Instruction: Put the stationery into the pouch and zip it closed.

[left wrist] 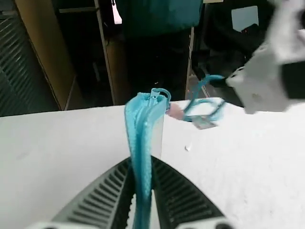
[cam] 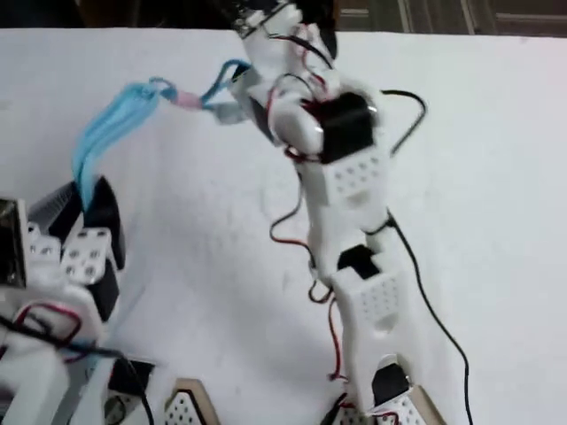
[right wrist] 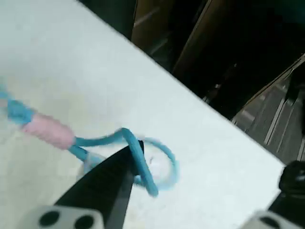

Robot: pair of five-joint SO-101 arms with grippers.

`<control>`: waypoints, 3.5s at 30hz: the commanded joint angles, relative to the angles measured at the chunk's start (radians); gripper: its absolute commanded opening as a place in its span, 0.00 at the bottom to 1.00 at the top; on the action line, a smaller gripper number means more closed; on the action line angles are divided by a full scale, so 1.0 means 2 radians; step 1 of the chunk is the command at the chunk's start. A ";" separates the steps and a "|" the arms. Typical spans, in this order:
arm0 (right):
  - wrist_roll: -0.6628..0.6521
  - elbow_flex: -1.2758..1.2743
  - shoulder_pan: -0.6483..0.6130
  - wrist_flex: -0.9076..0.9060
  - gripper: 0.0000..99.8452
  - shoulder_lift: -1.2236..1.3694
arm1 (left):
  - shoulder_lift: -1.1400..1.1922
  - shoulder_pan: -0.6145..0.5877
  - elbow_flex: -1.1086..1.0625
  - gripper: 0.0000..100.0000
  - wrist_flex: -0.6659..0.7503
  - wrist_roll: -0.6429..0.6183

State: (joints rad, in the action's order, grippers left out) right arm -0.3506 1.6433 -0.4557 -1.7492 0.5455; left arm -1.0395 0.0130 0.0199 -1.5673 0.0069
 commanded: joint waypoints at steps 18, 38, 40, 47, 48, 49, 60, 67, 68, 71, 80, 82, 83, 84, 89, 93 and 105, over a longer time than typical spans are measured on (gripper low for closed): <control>0.069 -0.441 -0.043 -0.012 0.35 -0.441 | 0.049 0.040 -0.108 0.16 0.089 -0.010; 0.116 -1.125 0.017 0.003 0.36 -0.838 | 0.000 0.082 -0.057 0.28 -0.071 -0.005; 0.116 -1.155 0.037 0.016 0.36 -0.870 | -0.024 0.082 -0.058 0.27 -0.079 0.012; 0.116 -1.172 0.113 0.037 0.27 -0.951 | -0.111 0.082 -0.068 0.16 -0.087 0.074; 0.116 -1.172 0.122 0.037 0.22 -0.954 | -0.115 0.080 -0.076 0.15 -0.087 0.081; 0.116 -1.172 0.131 0.037 0.16 -0.954 | -0.116 0.072 -0.087 0.13 -0.086 0.085; 0.114 -1.162 0.192 0.048 0.02 -1.041 | -0.119 -0.214 -0.367 0.02 0.125 0.147; 0.067 -1.250 0.205 0.090 0.02 -1.170 | -0.119 -0.234 -0.601 0.03 0.295 0.174; 0.067 -1.250 0.214 0.102 0.02 -1.158 | -0.119 -0.228 -0.624 0.03 0.312 0.174; 0.067 -1.277 0.244 0.111 0.02 -1.147 | -0.119 -0.211 -0.684 0.03 0.352 0.177; 0.067 -1.410 0.278 0.115 0.02 -1.173 | -0.119 -0.182 -0.794 0.02 0.411 0.175; 0.067 -1.423 0.267 0.118 0.02 -1.173 | -0.119 -0.183 -0.818 0.02 0.426 0.175; 0.067 -1.432 0.263 0.120 0.02 -1.173 | -0.119 -0.183 -0.829 0.02 0.437 0.175; 0.067 -1.445 0.258 0.125 0.02 -1.173 | -0.119 -0.183 -0.835 0.02 0.448 0.175; 0.067 -1.486 0.228 0.155 0.02 -1.172 | -0.119 -0.183 -0.839 0.02 0.472 0.177; 0.067 -1.553 0.214 0.171 0.02 -1.172 | -0.119 -0.183 -0.839 0.02 0.472 0.177; 0.067 -1.666 0.212 0.239 0.02 -1.172 | -0.119 -0.183 -0.839 0.02 0.472 0.177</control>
State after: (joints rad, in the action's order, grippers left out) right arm -0.2079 -1.6540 -0.0261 -1.2781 -1.8006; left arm -1.2635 -0.3583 -1.6617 -0.6437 0.3583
